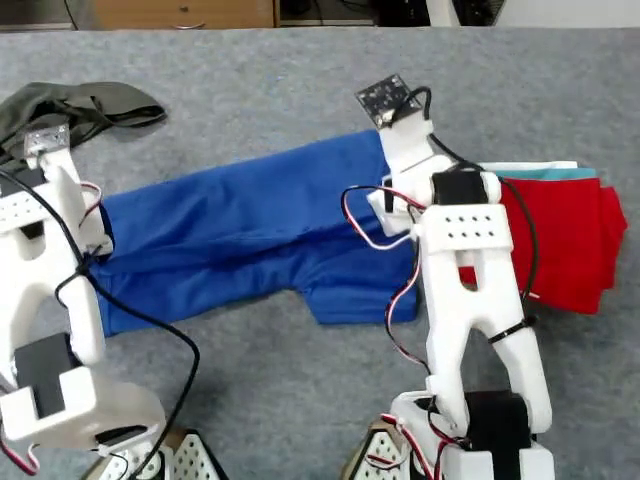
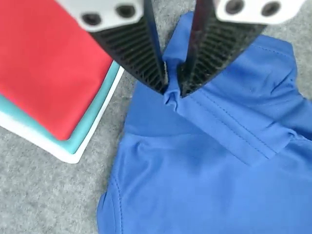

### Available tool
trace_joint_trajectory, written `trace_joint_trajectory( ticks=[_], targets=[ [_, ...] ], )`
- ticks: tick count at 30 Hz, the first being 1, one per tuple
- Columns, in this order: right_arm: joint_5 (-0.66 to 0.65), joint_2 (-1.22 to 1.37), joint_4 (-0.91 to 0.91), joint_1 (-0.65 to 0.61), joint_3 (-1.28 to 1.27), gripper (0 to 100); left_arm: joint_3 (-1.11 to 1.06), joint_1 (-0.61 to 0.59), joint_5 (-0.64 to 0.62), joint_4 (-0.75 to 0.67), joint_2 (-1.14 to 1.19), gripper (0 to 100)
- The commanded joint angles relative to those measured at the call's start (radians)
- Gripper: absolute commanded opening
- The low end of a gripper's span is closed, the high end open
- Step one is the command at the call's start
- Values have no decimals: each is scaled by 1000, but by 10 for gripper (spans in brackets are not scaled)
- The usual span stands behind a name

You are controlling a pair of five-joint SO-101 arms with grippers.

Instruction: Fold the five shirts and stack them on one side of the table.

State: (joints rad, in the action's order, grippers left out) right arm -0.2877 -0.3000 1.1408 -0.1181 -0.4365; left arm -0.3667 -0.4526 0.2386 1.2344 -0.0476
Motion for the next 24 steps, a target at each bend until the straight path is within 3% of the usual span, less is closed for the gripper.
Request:
trace_joint_trajectory(
  ticks=[1, 11, 24],
  targets=[
    [-26, -59, -21, 10, -33, 2, -35, -25, 11, -35, -76, 19],
    [-28, -222, -15, 16, -113, 2, -41, -44, 34, -2, -104, 19],
    [-29, -236, -20, 19, -236, 2, -150, -54, 41, -11, -104, 19]
  ],
)
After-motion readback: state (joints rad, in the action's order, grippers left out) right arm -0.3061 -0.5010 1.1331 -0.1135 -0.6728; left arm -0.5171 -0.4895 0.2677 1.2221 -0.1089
